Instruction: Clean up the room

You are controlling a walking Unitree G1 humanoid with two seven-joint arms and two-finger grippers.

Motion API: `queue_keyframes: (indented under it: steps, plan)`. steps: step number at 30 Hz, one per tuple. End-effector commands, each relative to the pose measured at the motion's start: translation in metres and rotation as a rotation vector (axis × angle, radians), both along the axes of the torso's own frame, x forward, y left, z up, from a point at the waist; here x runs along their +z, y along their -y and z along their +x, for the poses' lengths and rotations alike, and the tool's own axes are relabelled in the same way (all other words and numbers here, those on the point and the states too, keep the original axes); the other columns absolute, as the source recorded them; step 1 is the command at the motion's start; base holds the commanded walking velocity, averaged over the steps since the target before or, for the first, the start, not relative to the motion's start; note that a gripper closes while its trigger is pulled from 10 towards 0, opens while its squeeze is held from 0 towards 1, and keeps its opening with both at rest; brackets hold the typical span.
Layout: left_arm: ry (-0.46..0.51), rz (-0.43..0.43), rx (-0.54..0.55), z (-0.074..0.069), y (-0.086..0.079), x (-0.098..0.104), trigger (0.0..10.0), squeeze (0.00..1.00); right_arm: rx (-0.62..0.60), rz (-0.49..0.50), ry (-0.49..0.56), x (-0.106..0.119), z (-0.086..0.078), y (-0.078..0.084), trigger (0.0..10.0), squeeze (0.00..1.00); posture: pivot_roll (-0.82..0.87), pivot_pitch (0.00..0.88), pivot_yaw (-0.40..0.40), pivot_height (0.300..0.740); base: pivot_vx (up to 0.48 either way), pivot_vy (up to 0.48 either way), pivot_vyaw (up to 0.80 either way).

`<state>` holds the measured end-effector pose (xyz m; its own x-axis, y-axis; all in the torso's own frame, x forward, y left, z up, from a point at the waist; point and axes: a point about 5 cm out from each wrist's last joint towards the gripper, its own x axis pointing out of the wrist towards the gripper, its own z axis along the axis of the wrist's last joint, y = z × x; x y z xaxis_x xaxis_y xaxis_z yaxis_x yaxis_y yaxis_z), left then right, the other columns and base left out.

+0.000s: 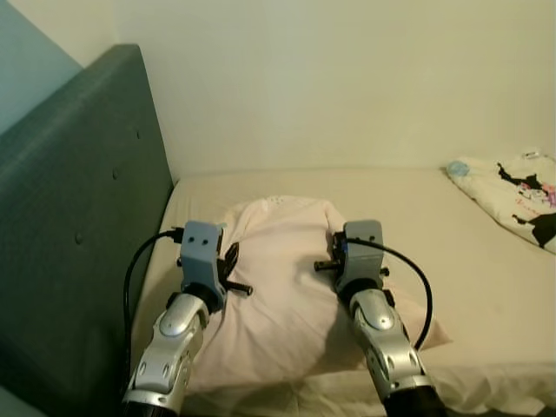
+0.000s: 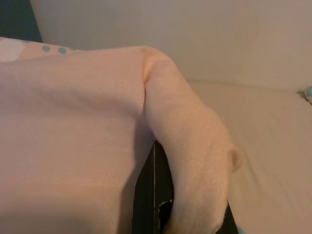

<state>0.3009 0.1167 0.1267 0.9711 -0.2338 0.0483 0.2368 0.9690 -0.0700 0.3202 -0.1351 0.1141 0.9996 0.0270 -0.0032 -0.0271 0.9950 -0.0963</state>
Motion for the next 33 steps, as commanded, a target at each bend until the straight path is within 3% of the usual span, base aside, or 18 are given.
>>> queue_keyframes:
  steps: [1, 33]
  plan:
    - [0.049, -0.003, 0.056, 0.0007, -0.0127, 0.0078, 10.0, 0.0, -0.06, -0.002, 0.054, 0.0092, 0.0014, 0.0137, 10.0, 0.0, -0.07, 0.032, -0.008, 0.645, 0.0, 0.0, 0.0]
    - [0.049, 0.009, 0.019, 0.0002, -0.0091, 0.0078, 10.0, 0.0, -0.073, 0.015, 0.04, 0.0055, -0.0009, 0.0126, 10.0, 0.0, -0.06, 0.043, 0.006, 0.62, 0.0, 0.0, 0.0]
